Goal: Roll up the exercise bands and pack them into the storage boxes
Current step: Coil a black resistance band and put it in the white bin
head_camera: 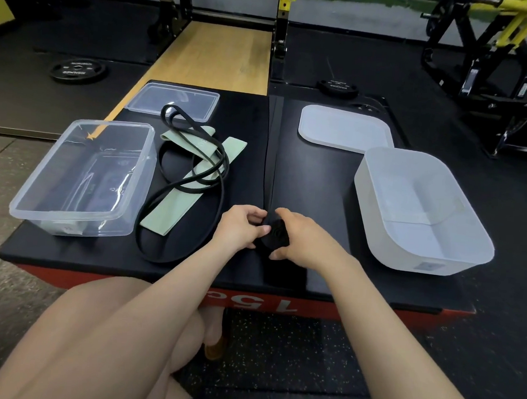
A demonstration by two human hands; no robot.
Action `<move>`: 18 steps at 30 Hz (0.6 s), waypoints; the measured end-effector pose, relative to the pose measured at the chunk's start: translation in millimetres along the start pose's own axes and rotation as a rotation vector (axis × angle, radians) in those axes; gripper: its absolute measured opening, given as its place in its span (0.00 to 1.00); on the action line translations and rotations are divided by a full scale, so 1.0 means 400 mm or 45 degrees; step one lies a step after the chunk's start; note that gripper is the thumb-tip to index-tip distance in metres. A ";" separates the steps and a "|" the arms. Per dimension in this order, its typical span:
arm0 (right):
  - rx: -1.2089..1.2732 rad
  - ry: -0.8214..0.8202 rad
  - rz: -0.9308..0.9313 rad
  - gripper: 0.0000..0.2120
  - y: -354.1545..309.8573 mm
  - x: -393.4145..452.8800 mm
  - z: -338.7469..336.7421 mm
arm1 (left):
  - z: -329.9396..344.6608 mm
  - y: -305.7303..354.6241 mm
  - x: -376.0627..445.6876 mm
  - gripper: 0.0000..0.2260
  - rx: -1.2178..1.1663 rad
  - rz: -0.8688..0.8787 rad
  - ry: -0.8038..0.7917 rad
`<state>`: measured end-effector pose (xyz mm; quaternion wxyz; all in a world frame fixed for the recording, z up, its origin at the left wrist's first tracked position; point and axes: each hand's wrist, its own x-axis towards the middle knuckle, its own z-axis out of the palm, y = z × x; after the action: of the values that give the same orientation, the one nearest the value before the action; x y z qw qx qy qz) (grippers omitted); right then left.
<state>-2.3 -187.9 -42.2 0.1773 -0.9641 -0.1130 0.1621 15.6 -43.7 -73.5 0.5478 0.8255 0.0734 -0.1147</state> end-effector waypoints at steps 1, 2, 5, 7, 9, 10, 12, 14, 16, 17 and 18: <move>-0.044 0.066 0.049 0.41 -0.004 -0.010 0.007 | 0.001 -0.002 0.000 0.18 0.007 0.004 0.008; -0.074 0.131 0.092 0.39 -0.007 -0.020 0.015 | 0.002 -0.004 0.001 0.17 0.013 0.013 0.013; -0.030 0.273 0.164 0.35 -0.020 -0.034 0.048 | 0.004 -0.007 0.006 0.17 0.020 0.044 0.017; 0.038 0.372 0.173 0.32 -0.029 -0.036 0.068 | 0.006 -0.008 0.008 0.17 0.037 0.072 0.024; 0.144 0.411 0.170 0.32 -0.030 -0.035 0.081 | 0.007 -0.010 0.012 0.17 0.061 0.096 0.023; 0.205 0.397 0.161 0.34 -0.026 -0.034 0.085 | 0.005 -0.011 0.012 0.17 0.025 0.090 0.011; 0.304 0.348 0.134 0.36 -0.013 -0.030 0.083 | 0.003 -0.010 0.011 0.19 -0.086 0.064 -0.030; 0.345 0.295 0.092 0.37 -0.001 -0.025 0.072 | 0.001 -0.008 0.010 0.22 -0.161 0.057 -0.064; 0.354 0.227 0.056 0.37 0.009 -0.019 0.055 | -0.004 -0.005 0.011 0.23 -0.215 0.036 -0.089; 0.355 0.189 0.044 0.38 0.015 -0.015 0.047 | -0.006 -0.006 0.012 0.22 -0.217 0.026 -0.092; 0.352 0.147 0.033 0.38 0.022 -0.011 0.037 | -0.009 -0.008 0.013 0.19 -0.202 0.023 -0.087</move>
<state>-10.2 -192.5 -57.6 0.3124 -0.9396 -0.0670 0.1228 20.4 -39.4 -76.3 0.6146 0.7757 0.0560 -0.1319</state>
